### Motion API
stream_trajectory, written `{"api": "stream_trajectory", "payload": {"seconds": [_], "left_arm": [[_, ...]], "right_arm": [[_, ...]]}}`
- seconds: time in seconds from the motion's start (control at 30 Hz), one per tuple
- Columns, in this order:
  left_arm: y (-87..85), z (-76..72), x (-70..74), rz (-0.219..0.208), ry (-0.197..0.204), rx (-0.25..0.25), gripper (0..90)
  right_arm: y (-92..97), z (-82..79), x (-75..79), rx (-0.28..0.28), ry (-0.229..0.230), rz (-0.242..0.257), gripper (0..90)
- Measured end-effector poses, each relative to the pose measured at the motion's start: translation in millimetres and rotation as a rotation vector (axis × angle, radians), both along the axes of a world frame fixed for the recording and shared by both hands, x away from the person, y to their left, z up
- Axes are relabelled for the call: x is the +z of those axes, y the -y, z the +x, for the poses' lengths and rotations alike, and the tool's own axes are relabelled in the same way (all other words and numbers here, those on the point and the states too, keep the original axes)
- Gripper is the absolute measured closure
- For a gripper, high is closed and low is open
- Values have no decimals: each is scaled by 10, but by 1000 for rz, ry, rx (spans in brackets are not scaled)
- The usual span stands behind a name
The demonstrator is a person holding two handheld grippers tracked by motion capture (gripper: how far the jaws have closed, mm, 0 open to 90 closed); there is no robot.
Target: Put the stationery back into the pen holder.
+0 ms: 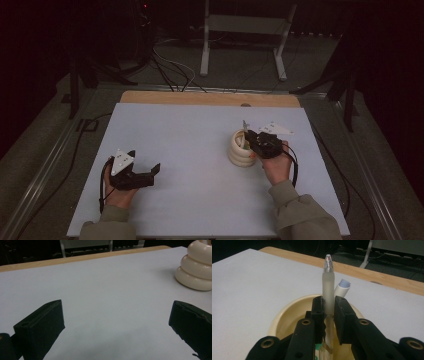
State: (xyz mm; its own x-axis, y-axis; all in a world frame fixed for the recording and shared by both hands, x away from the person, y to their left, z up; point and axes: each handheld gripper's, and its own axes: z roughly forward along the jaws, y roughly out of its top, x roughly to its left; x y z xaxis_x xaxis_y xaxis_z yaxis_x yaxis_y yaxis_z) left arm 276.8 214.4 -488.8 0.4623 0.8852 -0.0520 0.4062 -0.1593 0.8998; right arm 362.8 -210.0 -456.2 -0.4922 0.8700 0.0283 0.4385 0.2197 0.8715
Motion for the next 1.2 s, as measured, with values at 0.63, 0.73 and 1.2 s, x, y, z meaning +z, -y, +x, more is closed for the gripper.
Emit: {"api": "stream_trajectory", "payload": {"seconds": [0.63,0.73,1.2], "left_arm": [[2,2,-1,1,0,-2,6],[-2,-1,1,-2,1,1,6],[-70,-12,30,-14,10,28,5]], "right_arm": [[-22,-24,9,16,-1,24,711],[-4,-38,24,7,14,34,553],[110,-48,88,-28,-32,31,138]]}}
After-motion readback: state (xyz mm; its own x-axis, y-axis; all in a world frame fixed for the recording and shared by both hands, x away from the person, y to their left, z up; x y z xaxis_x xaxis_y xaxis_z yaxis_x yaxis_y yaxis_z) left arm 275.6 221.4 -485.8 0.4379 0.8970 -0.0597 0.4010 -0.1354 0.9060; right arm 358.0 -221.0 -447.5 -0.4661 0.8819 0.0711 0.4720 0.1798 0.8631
